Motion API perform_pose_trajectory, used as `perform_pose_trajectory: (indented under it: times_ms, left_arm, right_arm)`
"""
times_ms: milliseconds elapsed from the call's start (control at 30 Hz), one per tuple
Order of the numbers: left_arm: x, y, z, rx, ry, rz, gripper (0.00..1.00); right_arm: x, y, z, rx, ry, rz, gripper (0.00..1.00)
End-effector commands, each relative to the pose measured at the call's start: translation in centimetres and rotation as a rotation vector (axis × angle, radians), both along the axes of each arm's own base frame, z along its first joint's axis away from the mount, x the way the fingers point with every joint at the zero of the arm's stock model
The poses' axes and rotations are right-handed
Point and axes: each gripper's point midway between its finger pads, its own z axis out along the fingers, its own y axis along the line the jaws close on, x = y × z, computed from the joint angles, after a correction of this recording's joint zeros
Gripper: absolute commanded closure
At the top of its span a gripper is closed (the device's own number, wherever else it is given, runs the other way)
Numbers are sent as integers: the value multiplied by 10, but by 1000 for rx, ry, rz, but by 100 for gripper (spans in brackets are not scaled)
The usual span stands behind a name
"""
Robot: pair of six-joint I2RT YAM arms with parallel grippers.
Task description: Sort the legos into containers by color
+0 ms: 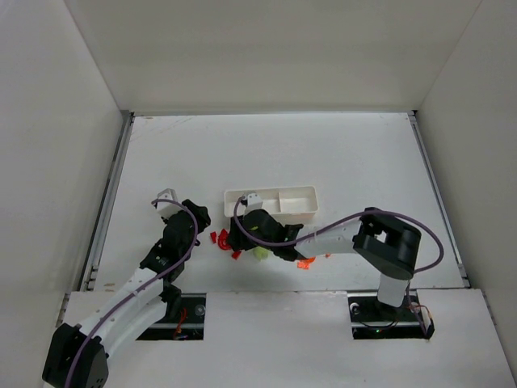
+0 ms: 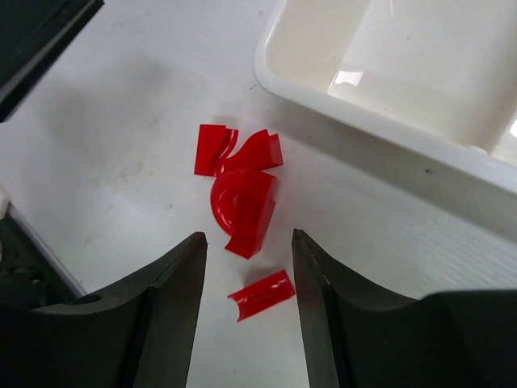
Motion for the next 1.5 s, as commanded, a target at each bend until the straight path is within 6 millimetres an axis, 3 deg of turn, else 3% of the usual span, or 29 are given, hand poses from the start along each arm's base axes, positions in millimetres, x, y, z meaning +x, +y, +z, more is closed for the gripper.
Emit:
perform_pose_trajectory:
  times_ms: [0,400,600,700,933,1033,1233,1333,1467]
  left_arm:
    - [3,-2,9,-12,-42,-5,56]
    - [4,-6,10,-13,-41,-21,56]
    - [3,-4,9,-13,-42,-15,56]
    - [3,-2,9,-10,-47,-4,56]
    - [3,2,8,-10,-42,8,56]
    - [3,-2,11,-18,-50,-8,54]
    - [3,-6,10,-23,-45,-20,54]
    - [4,-5,7,-14,-41,-15,54]
    - [3,-11,10,-16,-49,-36,54]
  right_arm:
    - [12,23,19,37,-57,9,47]
    - [14,27,-22,-51,-15,8,50]
    - [10,27,-23,-39,-12,7,70]
    - [9,25,-12,-14,-13,1,75]
    - [-2,6,45,79,-72,0,76]
    - [-4,-14,64,108,-98,-10,76]
    - [60,-108,90,109,-177,-226,76]
    - [89,-151,88,71,-193,-350,76]
    - [117,-197,69,-45,-205,-498,75]
